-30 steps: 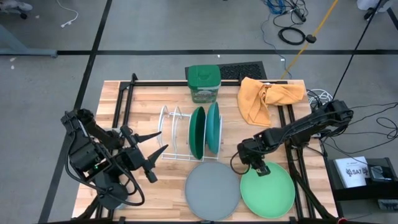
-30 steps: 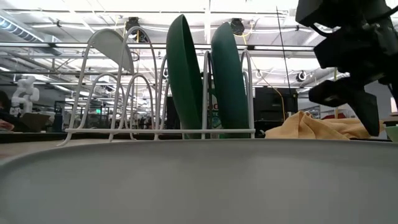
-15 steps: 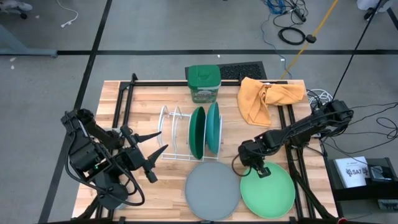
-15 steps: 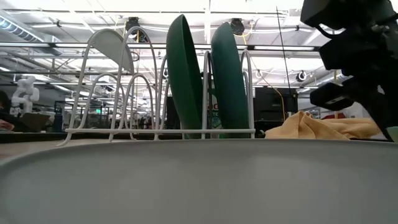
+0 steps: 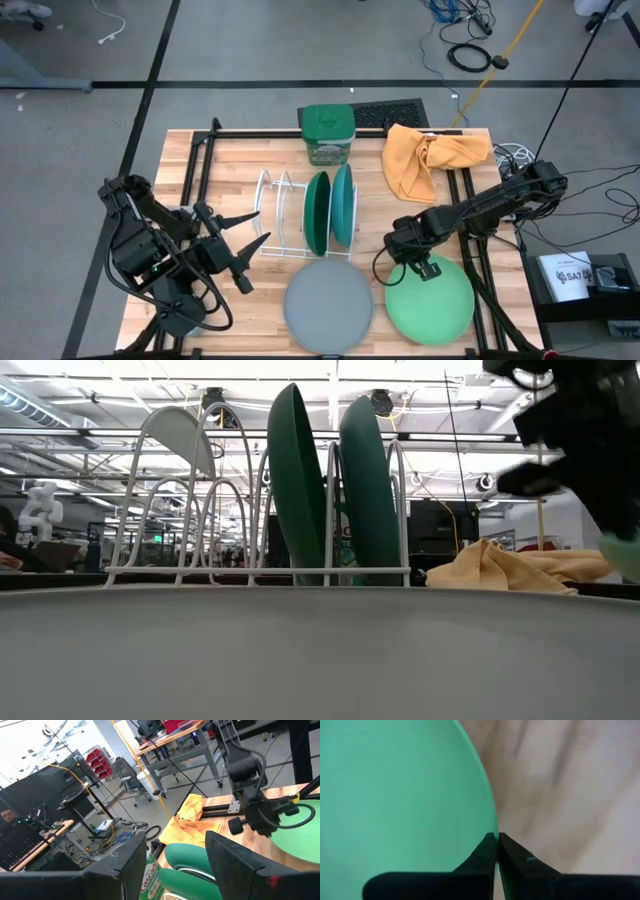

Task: Sort dishes
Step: Put the light green plate into the dish rack

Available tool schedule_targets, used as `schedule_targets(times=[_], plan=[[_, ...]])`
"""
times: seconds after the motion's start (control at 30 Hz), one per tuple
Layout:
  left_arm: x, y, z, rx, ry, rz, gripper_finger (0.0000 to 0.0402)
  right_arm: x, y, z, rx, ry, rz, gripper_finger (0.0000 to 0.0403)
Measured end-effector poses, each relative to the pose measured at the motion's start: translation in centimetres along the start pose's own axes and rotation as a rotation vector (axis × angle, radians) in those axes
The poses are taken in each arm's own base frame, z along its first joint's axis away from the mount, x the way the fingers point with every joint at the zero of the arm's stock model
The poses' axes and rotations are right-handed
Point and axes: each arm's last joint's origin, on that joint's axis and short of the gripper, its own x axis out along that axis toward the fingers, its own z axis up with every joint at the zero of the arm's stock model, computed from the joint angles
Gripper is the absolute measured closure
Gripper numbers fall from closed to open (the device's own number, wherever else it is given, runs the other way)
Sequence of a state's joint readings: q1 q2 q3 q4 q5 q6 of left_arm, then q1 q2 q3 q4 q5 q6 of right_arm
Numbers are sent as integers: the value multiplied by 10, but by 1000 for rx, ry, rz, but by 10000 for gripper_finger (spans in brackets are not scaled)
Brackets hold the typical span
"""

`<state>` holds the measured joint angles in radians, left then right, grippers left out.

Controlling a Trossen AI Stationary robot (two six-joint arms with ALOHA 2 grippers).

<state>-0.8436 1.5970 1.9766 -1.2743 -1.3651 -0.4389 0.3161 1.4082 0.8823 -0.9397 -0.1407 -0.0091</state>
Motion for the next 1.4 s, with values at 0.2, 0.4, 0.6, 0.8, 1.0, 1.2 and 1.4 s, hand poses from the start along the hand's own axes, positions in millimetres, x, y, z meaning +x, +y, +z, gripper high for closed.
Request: schedule_targets(times=[0.2, 0.4, 0.6, 0.8, 1.0, 1.2, 1.4], plan=[[0, 0, 0, 0, 0, 0, 198, -58, 3, 15, -50, -43, -184, 401], [0, 0, 0, -1, 0, 0, 198, -138, 13, 26, -158, -230, -406, 402], [0, 0, 0, 0, 0, 1, 198, -217, 27, 32, -359, -487, -614, 402], [0, 1, 0, 1, -8, 17, 198, -275, 34, 50, -637, -810, -913, 403], [0, 1, 1, -5, -24, 48, 198, -299, 23, 71, -781, -966, -1177, 403], [-2, 3, 7, -28, -80, 152, 198, -298, -4, 101, -875, -1110, -1203, 403], [-6, 1, 14, -13, -96, 173, 198, -279, -52, 126, -907, -1164, -1092, 403]])
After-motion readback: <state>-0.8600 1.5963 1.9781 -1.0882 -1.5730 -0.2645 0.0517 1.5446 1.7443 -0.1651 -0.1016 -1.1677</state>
